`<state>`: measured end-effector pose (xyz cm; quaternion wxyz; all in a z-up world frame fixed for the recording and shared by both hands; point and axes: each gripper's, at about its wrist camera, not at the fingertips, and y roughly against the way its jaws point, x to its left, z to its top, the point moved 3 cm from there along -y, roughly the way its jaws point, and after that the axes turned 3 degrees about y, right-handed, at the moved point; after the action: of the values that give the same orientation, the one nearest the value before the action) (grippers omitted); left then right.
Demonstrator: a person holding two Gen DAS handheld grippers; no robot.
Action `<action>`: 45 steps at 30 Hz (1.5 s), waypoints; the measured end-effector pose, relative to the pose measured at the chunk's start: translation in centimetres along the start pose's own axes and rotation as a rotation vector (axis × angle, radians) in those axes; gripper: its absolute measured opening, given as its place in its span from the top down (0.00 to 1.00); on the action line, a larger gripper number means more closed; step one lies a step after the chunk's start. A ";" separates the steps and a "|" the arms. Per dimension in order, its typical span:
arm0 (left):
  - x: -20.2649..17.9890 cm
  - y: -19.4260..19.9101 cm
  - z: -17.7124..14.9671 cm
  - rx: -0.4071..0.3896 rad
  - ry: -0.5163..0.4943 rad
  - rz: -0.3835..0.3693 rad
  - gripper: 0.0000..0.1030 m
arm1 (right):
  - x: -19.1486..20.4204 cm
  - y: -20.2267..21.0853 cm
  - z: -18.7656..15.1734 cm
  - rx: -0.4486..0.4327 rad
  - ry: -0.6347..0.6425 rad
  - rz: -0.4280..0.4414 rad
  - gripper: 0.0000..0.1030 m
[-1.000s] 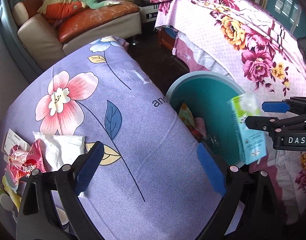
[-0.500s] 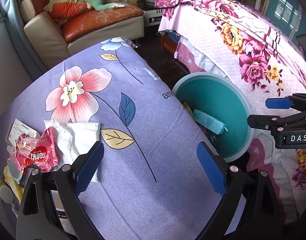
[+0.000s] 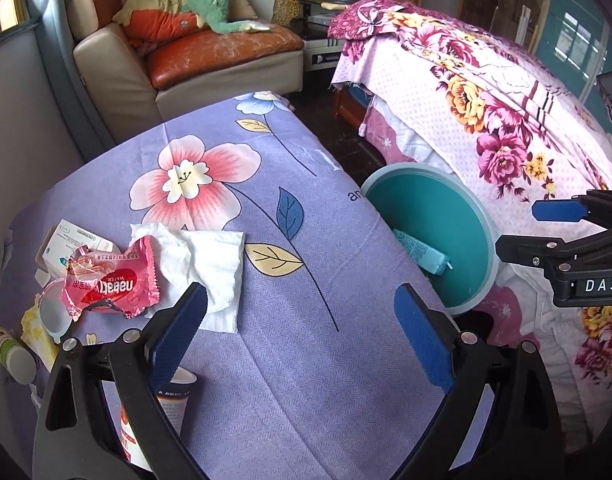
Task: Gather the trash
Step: 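Open the right gripper to drop the milk carton into the bin, then grasp the white supplement bottle with the left gripper while the right grasps the yogurt cup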
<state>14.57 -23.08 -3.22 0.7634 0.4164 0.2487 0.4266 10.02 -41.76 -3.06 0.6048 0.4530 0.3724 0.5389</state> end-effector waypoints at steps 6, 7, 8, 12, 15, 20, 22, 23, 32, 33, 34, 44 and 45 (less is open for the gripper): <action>1.4 1.6 -0.7 -0.022 0.028 -0.005 0.07 | 1.8 1.2 -0.2 -0.013 0.026 -0.010 0.24; 1.6 1.9 -0.9 -0.025 0.032 -0.004 0.07 | 2.2 1.3 -0.2 -0.017 0.031 -0.014 0.24; 1.9 2.1 -1.1 -0.028 0.037 -0.002 0.07 | 2.5 1.4 -0.2 -0.021 0.035 -0.015 0.24; 3.6 2.8 -2.0 -0.032 0.068 0.004 0.07 | 3.6 2.0 -0.3 -0.044 0.042 -0.010 0.24; 5.1 3.3 -2.7 -0.032 0.091 0.010 0.07 | 4.7 2.4 -0.3 -0.058 0.067 -0.025 0.24; 8.0 4.3 -4.3 -0.034 0.127 0.034 0.07 | 7.3 2.6 -0.7 -0.060 0.135 -0.061 0.24; 9.4 4.8 -5.1 -0.033 0.144 0.046 0.07 | 8.7 2.3 -0.9 -0.036 0.149 -0.048 0.23; 10.1 5.1 -5.5 -0.032 0.153 0.052 0.07 | 9.4 2.1 -1.0 -0.020 0.153 -0.034 0.22; 17.9 7.2 -10.1 0.001 0.230 0.148 0.07 | 19.1 0.1 -1.2 0.102 0.227 0.093 0.19; 18.9 7.4 -10.6 0.005 0.245 0.155 0.07 | 20.3 -0.2 -1.2 0.110 0.240 0.107 0.19; 19.9 7.7 -11.1 0.007 0.258 0.165 0.07 | 21.4 -0.5 -1.2 0.119 0.250 0.121 0.19; 27.6 8.4 -15.4 0.042 0.426 0.200 0.07 | 28.5 -4.5 0.1 0.229 0.189 0.244 0.19; 28.2 8.4 -15.7 0.044 0.442 0.202 0.07 | 28.9 -4.9 0.2 0.239 0.180 0.252 0.19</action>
<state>13.72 10.19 -5.10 0.6348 0.3524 0.3760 0.5757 15.89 -13.26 -6.58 0.4388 0.5146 0.4264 0.6007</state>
